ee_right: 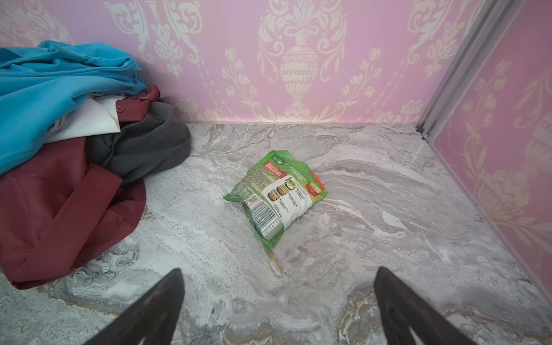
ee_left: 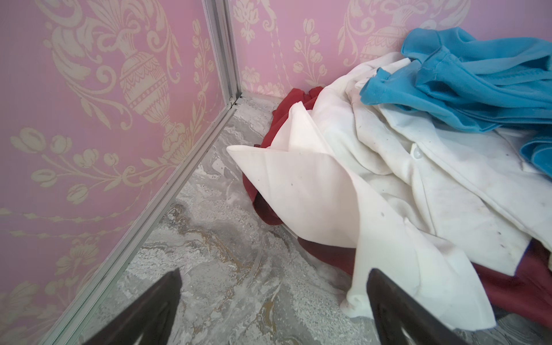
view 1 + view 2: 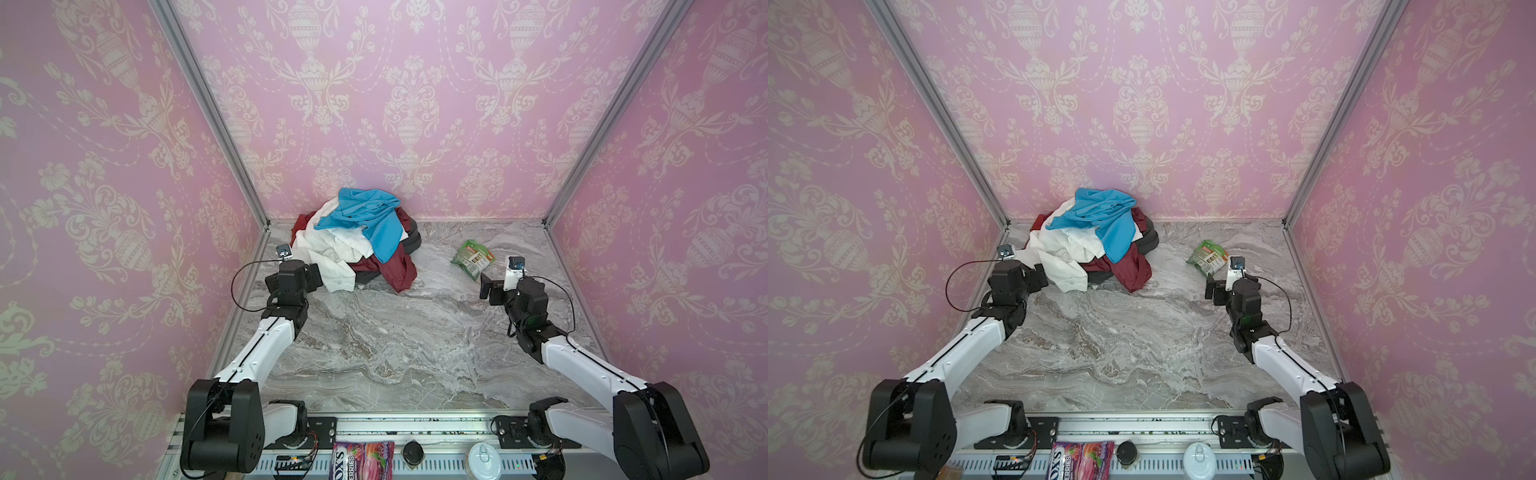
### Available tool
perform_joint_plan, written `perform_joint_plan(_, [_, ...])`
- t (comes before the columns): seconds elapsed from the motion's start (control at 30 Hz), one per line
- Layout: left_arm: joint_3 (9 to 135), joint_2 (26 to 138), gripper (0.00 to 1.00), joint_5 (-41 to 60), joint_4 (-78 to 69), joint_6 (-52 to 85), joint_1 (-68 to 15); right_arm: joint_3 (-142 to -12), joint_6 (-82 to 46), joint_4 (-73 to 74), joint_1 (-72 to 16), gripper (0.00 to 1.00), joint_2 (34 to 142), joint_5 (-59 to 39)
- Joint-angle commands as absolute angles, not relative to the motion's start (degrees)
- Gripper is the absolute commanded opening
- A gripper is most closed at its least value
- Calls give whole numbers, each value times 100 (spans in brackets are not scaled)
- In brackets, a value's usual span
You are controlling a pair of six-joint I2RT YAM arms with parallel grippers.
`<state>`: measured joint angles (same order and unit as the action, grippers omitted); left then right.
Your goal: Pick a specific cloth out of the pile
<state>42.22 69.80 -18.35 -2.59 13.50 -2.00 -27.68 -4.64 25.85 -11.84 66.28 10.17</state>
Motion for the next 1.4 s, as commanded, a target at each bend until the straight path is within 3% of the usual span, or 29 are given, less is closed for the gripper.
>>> perform_joint_plan(0.0, [4658, 6812, 97, -1516, 1237, 1958, -141, -3004, -666, 2313, -1271, 100, 6634, 751])
perform_joint_plan(0.23, [5293, 6882, 93, -182, 2248, 2578, -141, -3111, -523, 2276, -1490, 100, 6756, 511])
perform_joint_plan(0.53, [5129, 6877, 88, 1021, 2181, 2736, -194, -3662, -559, 1928, -2109, 99, 7363, -373])
perform_joint_plan(0.9, [4720, 6947, 88, 622, 1982, 2753, -982, -5987, -984, 1222, -3584, 99, 9976, -140])
perform_joint_plan(1.3, [4799, 6706, 89, 703, 1472, 2957, -1045, -8381, -1611, 279, -3806, 100, 12299, 978])
perform_joint_plan(1.33, [4807, 6719, 89, 694, 1436, 2977, -1044, -8649, -1693, 45, -3789, 99, 12463, 935])
perform_joint_plan(1.37, [4823, 6732, 89, 699, 1408, 2996, -1039, -8943, -1702, -238, -3779, 89, 12622, 867])
